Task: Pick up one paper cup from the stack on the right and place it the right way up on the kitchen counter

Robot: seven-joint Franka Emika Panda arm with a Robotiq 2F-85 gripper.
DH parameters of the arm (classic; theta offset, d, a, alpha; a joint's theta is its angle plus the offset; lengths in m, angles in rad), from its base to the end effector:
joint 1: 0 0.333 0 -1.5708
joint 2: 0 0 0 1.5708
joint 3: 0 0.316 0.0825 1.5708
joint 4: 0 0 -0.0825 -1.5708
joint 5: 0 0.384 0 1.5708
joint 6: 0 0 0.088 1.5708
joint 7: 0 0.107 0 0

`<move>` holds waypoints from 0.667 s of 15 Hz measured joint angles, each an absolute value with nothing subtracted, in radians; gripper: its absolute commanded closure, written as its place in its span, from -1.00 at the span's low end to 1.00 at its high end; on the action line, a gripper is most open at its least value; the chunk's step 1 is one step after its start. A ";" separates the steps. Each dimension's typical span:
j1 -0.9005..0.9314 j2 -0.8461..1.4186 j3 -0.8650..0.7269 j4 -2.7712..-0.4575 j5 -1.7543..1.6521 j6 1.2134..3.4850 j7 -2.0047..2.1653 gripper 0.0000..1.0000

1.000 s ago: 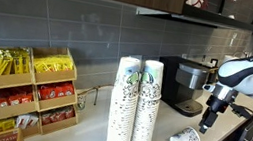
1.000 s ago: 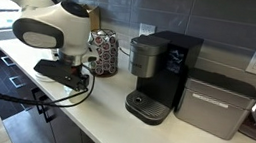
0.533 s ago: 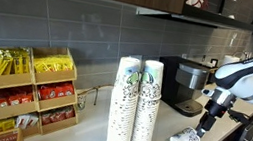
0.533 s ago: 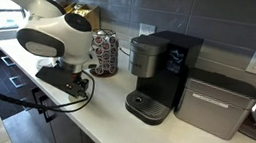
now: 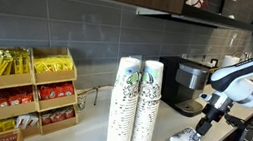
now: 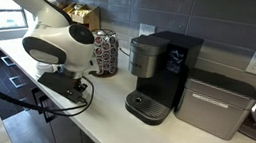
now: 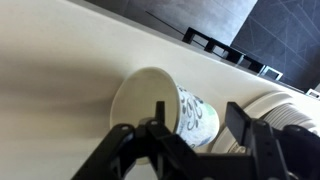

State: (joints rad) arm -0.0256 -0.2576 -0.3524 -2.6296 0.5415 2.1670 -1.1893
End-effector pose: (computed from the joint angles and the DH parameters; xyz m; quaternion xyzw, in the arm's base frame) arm 0.3754 -0.1213 0.3183 -0.9363 -0.2240 -0.0915 0.2544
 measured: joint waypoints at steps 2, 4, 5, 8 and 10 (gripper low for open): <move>-0.026 -0.251 -0.351 -2.629 0.581 2.160 -1.210 0.61; -0.026 -0.248 -0.351 -2.629 0.627 2.149 -1.229 0.84; -0.027 -0.248 -0.350 -2.626 0.649 2.139 -1.238 0.91; -0.033 -0.255 -0.341 -2.610 0.698 2.096 -1.256 0.87; -0.038 -0.272 -0.326 -2.597 0.708 2.070 -1.257 0.85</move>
State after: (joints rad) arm -0.0378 -0.2718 -0.3263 -2.5966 0.7081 2.0697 -1.2568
